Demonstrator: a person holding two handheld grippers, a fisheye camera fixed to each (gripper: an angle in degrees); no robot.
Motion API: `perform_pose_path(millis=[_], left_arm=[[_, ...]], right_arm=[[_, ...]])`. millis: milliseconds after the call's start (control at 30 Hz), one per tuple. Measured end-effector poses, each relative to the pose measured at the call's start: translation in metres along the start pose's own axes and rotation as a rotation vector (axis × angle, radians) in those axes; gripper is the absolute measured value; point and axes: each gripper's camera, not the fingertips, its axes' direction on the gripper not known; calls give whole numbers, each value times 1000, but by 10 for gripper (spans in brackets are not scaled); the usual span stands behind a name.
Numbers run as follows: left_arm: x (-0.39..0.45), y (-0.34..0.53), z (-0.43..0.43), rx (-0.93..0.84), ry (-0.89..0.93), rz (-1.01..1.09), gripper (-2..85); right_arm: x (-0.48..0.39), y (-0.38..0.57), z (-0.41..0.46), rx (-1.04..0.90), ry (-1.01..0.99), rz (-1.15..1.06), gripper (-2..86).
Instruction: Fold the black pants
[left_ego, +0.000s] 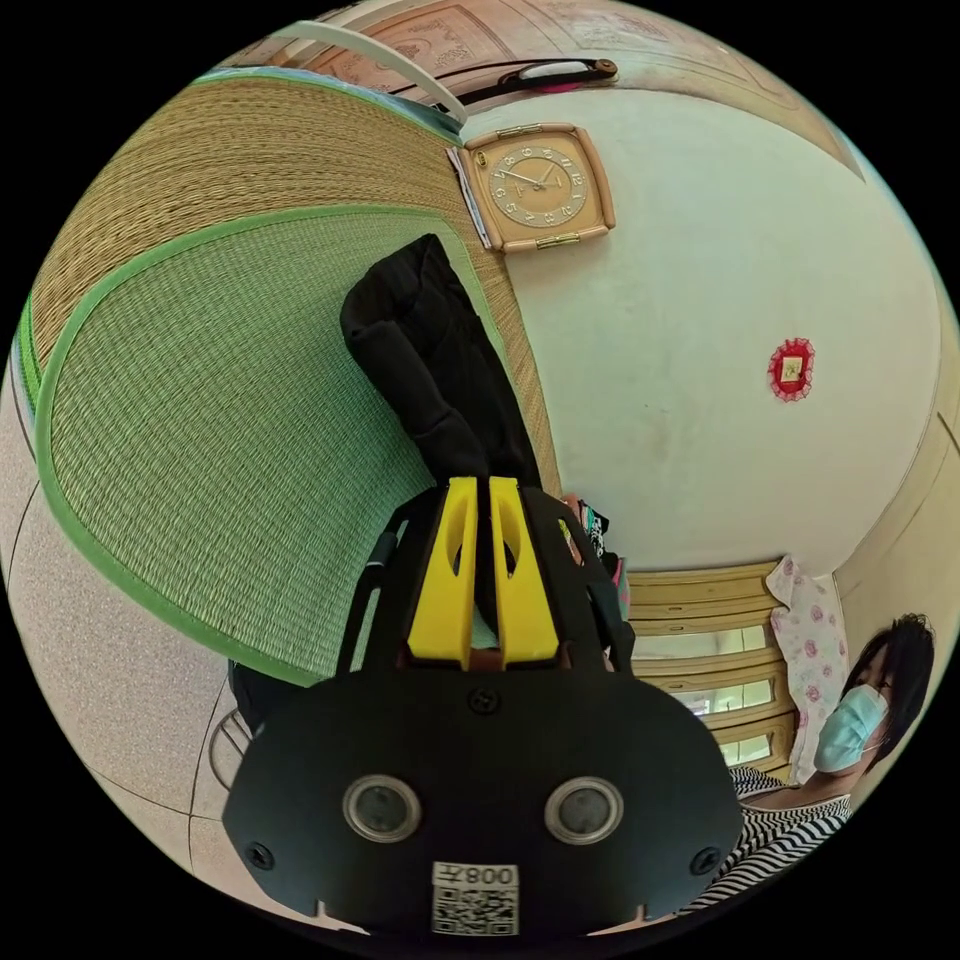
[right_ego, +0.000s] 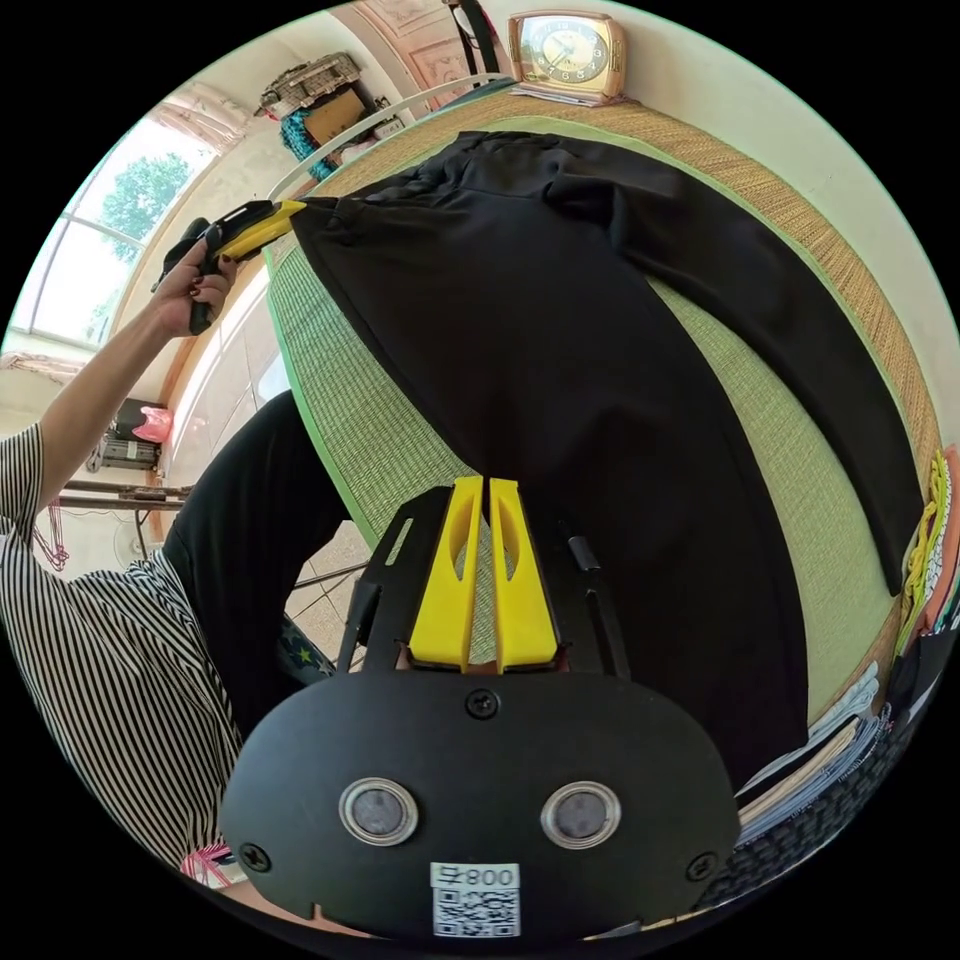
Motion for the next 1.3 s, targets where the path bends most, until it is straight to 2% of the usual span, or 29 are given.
perform_pose_path(millis=[333,467,567,633,733,833,967,1100,1200,1300], left_arm=[[23,20,-17,7,4,106,25],[-2,39,-10,-13,-103,57,27],[-34,55,7,-43,-172,-76,32],[-43,66,11,-10,-239,-119,35],[-41,86,12,79,-302,-118,41],[-16,99,30,97,-374,11,50],[39,97,130,-136,-352,341,73],[88,97,259,-374,-410,649,86],[110,99,329,-436,-486,808,90],[115,97,381,-474,-566,881,92]], right_arm=[[-43,50,-58,81,-54,-111,7],[-62,56,-38,28,-63,-157,9],[-69,54,-5,-41,-92,-131,13],[-75,55,15,-94,-108,-99,19],[-79,65,13,-56,-125,-35,33],[-69,79,-5,29,-181,49,49],[-24,99,-38,173,-136,226,63],[66,123,-76,304,-42,504,88],[126,139,-104,362,48,672,95],[170,145,-130,375,167,768,97]])
